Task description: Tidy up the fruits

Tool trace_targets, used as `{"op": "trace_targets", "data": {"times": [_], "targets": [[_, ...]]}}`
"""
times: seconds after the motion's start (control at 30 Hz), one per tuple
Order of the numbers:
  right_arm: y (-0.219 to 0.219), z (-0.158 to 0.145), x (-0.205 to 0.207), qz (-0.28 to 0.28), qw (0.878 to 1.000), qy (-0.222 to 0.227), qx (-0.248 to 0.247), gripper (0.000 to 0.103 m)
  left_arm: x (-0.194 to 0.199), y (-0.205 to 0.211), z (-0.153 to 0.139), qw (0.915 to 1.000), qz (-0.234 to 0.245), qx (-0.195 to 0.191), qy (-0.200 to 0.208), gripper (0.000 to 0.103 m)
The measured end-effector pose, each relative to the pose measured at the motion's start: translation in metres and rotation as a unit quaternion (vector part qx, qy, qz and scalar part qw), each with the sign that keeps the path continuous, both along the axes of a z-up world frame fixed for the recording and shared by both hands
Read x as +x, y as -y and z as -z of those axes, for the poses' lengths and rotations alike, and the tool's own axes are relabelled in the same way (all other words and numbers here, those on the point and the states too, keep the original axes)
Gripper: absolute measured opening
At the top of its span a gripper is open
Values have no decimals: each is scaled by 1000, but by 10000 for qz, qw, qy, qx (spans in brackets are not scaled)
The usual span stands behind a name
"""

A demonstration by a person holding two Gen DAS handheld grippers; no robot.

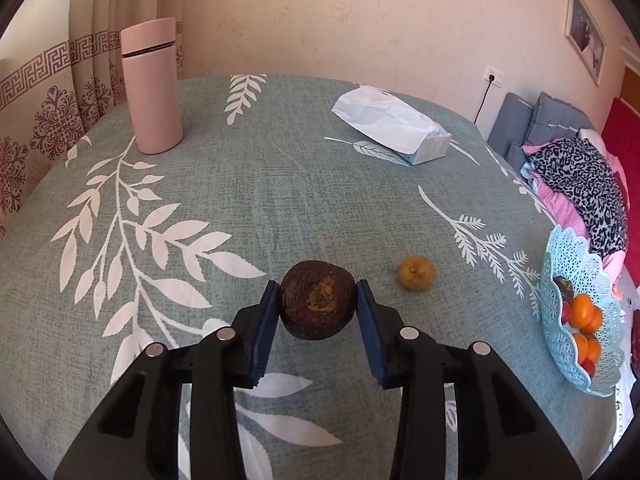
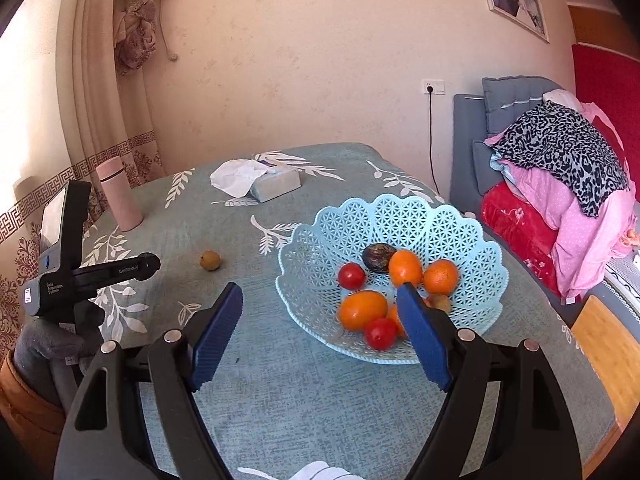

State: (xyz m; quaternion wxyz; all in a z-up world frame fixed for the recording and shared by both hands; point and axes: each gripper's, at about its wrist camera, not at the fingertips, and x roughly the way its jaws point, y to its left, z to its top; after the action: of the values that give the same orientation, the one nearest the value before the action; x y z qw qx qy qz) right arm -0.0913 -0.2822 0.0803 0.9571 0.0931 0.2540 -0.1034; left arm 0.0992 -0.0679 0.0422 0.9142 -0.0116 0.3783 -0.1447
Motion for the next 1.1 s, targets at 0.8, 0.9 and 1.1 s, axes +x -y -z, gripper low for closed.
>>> {"op": "trace_targets", "data": {"times": [0.8,0.9,1.1], "targets": [[-72,50,191,-1406,9775,-1512,442,71,-33,-48,8,9951,-922,-100,332,39],[-77,55,202,-1396,9769,-1584,334,70,-33,-49,9,9951,-928,-114,333,39],[-81,64,220,-1402,9741,-1751,273,60,-31,-50,10,9951,-940,-128,277,39]]}}
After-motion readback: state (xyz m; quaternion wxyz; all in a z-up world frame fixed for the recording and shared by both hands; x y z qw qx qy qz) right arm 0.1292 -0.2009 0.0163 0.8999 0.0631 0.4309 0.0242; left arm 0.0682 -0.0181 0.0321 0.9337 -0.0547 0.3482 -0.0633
